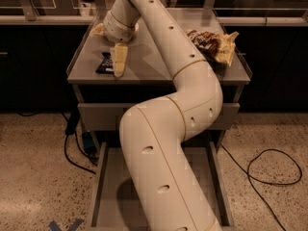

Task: Place rxbar blueberry into middle drawer

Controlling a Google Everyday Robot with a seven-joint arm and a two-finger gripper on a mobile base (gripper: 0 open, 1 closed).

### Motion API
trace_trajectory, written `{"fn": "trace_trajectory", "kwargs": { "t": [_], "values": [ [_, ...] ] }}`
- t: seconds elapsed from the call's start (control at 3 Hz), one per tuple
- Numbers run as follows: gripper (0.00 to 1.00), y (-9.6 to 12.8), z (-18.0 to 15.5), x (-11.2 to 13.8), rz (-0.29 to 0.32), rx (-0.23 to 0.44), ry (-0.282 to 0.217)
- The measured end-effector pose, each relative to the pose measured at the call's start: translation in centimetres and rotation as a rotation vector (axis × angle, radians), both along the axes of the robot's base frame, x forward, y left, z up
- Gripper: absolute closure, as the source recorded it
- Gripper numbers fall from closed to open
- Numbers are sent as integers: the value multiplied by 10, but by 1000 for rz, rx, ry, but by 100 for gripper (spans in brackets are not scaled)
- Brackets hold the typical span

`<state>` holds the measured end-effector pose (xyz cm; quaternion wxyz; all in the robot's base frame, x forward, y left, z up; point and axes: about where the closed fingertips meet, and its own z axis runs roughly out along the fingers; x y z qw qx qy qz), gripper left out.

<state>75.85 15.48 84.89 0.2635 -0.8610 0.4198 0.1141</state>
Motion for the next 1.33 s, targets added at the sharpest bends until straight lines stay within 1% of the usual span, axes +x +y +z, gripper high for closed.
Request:
{"fn": "trace_trajectory", "kwargs": {
  "t": [0.33,0.67,1.0,1.33],
  "values": [
    [0,20,-35,-11,49,-12,86],
    [0,20,-35,-11,49,-12,86],
    [0,22,-24,-5,23,4,55],
    [0,16,4,-8,-13,-30,20]
  ]
}}
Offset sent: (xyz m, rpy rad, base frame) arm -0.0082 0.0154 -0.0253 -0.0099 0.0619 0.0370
